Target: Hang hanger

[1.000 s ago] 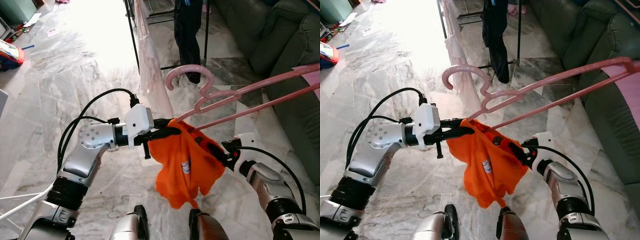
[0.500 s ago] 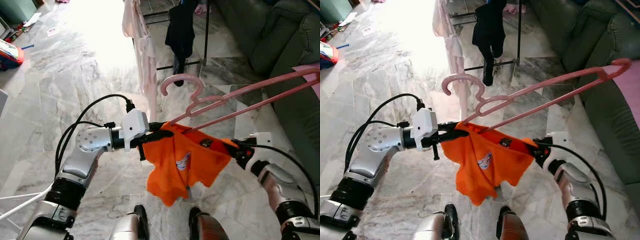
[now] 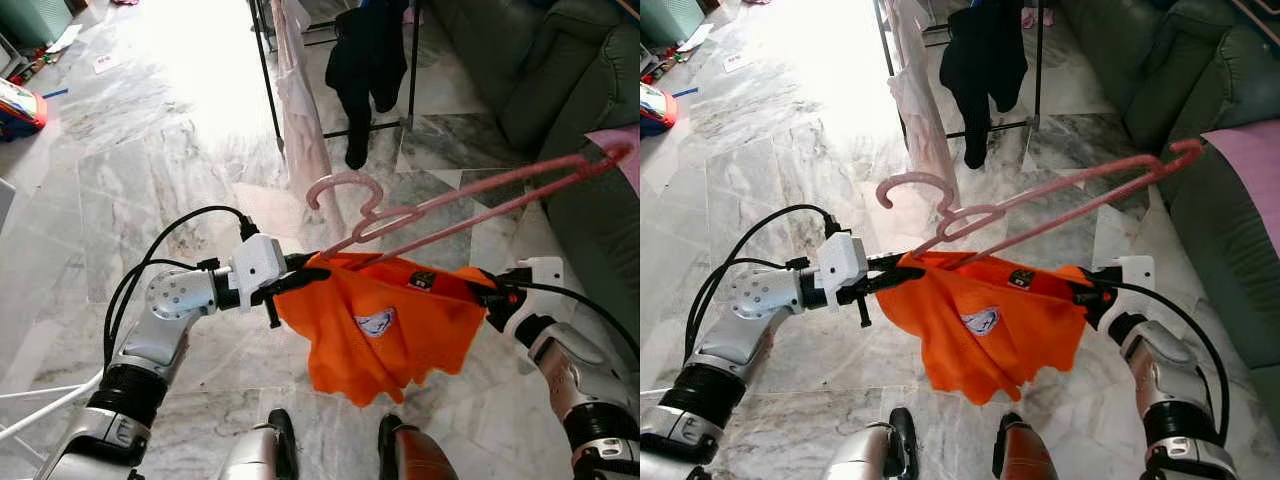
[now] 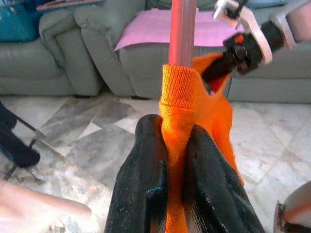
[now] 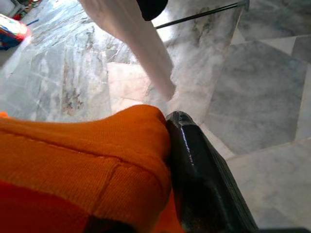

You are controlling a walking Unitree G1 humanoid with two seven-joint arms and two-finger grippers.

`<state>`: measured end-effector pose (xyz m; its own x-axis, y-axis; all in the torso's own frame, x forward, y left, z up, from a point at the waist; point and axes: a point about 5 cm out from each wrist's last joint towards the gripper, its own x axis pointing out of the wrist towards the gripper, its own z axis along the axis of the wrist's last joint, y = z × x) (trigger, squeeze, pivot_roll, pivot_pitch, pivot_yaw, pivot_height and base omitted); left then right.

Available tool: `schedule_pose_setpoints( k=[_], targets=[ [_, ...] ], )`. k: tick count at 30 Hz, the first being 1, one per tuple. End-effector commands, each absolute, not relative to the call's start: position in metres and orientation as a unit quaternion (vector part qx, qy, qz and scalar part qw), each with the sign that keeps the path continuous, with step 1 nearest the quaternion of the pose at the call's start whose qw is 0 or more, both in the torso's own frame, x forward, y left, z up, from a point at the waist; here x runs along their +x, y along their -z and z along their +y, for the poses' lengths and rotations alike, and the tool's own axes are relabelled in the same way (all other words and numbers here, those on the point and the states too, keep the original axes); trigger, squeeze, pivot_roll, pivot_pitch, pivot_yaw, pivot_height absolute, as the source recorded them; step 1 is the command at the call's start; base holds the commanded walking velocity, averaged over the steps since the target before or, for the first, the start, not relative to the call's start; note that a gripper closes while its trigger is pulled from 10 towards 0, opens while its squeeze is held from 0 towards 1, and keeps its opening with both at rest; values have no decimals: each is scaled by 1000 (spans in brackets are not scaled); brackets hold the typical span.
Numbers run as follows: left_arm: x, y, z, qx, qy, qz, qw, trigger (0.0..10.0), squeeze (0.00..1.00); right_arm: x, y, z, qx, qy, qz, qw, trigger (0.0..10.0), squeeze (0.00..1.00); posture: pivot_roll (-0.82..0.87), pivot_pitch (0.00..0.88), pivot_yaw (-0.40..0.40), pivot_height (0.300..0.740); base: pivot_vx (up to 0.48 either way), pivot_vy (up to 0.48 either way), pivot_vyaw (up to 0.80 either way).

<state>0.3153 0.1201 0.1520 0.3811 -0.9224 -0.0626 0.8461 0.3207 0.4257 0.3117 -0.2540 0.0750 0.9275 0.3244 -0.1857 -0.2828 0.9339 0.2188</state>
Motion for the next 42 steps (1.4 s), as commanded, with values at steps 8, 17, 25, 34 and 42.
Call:
schedule_pose_setpoints(
  k=[8,17,25,34,42],
  targets=[
    [319,-180,116,204,564,-137,788,0,0,314,-87,-234,23,-237,70,969,10000,0,-53,291,91,740,0,0,0],
    [323,-187,117,213,570,-138,782,0,0,322,-110,-216,10,-291,21,956,10000,1000,-56,289,94,740,0,0,0],
    [330,-190,118,213,550,-140,795,0,0,313,-84,-207,-24,-334,137,932,10000,1000,-60,288,94,740,0,0,0],
    [332,-194,121,218,551,-141,793,0,0,299,-87,-217,-73,-359,116,923,10000,1000,-49,291,93,740,0,0,0],
    [332,-200,124,227,563,-139,782,0,0,283,-79,-236,-225,-356,109,900,10000,953,-44,295,101,740,0,0,0]
  ],
)
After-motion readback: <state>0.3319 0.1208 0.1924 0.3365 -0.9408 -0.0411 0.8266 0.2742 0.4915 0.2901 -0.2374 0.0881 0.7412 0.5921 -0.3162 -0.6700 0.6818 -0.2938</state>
